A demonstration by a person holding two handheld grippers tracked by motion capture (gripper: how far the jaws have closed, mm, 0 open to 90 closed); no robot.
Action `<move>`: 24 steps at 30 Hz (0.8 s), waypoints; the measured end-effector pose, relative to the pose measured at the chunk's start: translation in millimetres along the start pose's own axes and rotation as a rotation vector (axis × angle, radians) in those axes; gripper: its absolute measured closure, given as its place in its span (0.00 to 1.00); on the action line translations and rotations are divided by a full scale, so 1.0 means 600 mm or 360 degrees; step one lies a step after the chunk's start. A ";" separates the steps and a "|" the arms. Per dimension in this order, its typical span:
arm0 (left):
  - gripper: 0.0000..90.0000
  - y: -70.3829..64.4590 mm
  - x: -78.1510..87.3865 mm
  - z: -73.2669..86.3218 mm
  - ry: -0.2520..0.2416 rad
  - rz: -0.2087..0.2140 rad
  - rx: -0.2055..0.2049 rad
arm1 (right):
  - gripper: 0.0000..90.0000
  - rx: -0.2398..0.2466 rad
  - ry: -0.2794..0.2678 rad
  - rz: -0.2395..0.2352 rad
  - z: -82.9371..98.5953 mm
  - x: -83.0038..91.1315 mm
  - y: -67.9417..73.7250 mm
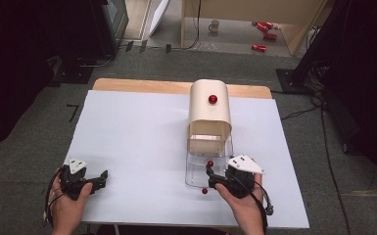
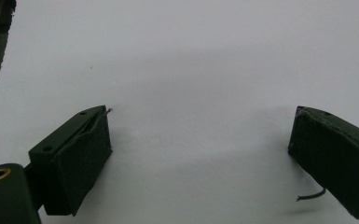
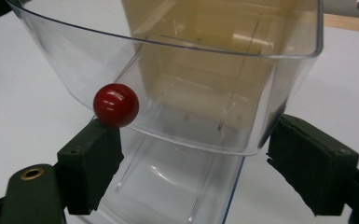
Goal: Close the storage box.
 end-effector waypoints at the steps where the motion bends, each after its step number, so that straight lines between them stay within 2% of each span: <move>1: 0.06 0.000 0.000 0.000 0.0000 0.0000 0.0000 | 0.20 0.0007 0.0006 0.0015 -0.003 -0.005 -0.002; 6: 0.06 0.000 0.000 0.000 0.0000 0.0000 0.0000 | 0.15 -0.0007 0.0029 0.0081 -0.014 -0.032 -0.013; 15: 0.06 0.000 0.000 0.000 0.0000 0.0001 0.0001 | 0.13 -0.0068 0.0039 0.0123 -0.023 -0.072 -0.031; 24: 0.06 0.000 0.000 0.000 0.0002 0.0002 -0.0002 | 0.12 -0.0129 0.0037 0.0150 -0.030 -0.095 -0.040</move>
Point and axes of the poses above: each handheld gripper's, and its own axes: x roughly backward along the jaws, z roughly out of its underside, y roughly to its left, the point moved 8 cm from there along -x, roughly forward along the jaws, and after that the axes turned 15 degrees about -y, right-handed, at the moved point
